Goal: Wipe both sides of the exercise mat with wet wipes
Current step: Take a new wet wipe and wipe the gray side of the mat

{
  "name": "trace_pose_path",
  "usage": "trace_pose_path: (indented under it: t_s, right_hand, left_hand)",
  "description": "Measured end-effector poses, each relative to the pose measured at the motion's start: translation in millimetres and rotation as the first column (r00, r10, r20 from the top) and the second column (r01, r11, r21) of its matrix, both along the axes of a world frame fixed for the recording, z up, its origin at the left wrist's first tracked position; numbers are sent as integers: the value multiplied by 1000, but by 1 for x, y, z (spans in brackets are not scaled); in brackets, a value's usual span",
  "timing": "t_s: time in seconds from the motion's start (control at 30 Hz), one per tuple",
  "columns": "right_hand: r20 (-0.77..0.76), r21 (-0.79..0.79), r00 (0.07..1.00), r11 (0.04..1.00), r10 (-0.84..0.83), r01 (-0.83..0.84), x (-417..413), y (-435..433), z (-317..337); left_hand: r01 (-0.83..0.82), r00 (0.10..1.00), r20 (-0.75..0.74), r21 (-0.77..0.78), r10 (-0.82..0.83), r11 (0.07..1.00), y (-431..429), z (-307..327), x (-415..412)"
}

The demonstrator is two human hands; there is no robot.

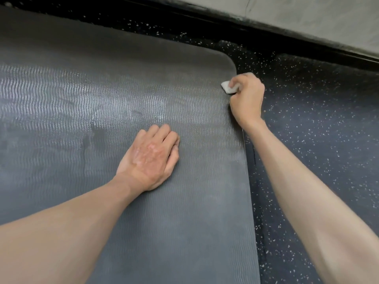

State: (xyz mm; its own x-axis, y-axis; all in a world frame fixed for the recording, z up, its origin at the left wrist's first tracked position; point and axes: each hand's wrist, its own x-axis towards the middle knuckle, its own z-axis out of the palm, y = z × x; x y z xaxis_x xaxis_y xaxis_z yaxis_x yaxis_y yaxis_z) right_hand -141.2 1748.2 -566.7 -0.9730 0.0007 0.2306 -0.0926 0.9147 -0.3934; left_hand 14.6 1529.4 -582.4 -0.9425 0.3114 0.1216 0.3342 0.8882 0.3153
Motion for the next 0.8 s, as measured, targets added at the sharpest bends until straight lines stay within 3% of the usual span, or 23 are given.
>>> trace_pose_path:
  t_s: [0.17,0.4,0.53,0.73,0.8]
  right_hand:
    - [-49,40,993,994,108,-106,34,9,-3]
    - [34,-63,998,996,-54,56,-52,-18,2]
    - [-14,-42,1000,999,-14,14,-29,-9,-2]
    - [47,-49,996,996,-71,74,-82,-48,8]
    - [4,10,1000,1000,24,-24,-70,-53,1]
  left_hand:
    - [-8,1000,11,-18,8,1000,0,0,1]
    - [-3,1000,5,-9,3,1000,-1,1,0]
    - [-5,1000,12,-25,5,1000,-1,1,1]
    - [-12,1000,11,-27,13,1000,0,1,1]
    - [-17,1000,11,-21,17,1000,0,0,1]
